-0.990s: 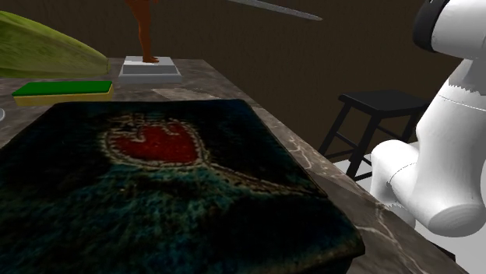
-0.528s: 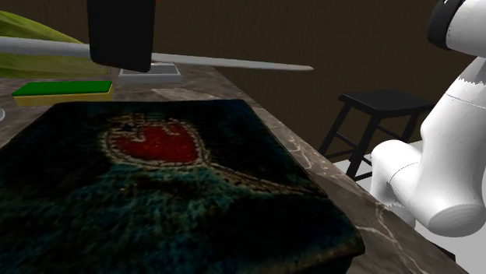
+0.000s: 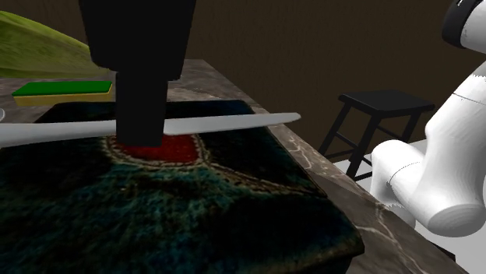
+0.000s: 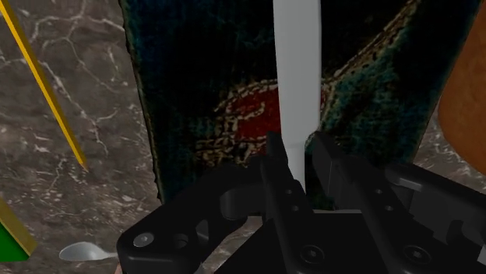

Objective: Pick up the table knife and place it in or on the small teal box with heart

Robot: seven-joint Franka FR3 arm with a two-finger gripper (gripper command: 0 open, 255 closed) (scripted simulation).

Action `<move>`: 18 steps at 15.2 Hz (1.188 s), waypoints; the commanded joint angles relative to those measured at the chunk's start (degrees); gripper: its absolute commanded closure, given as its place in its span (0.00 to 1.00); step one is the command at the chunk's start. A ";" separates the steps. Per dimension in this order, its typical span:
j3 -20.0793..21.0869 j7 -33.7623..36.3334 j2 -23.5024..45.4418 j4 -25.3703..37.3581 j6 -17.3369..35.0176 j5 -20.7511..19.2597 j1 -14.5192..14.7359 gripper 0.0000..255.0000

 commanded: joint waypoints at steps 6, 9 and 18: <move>-0.08 -0.12 -0.46 -1.03 0.64 0.19 0.01 1.00; -0.08 -0.12 -0.45 -1.02 0.63 0.19 0.00 0.00; 0.37 0.92 2.50 9.88 -7.53 -1.05 0.00 0.00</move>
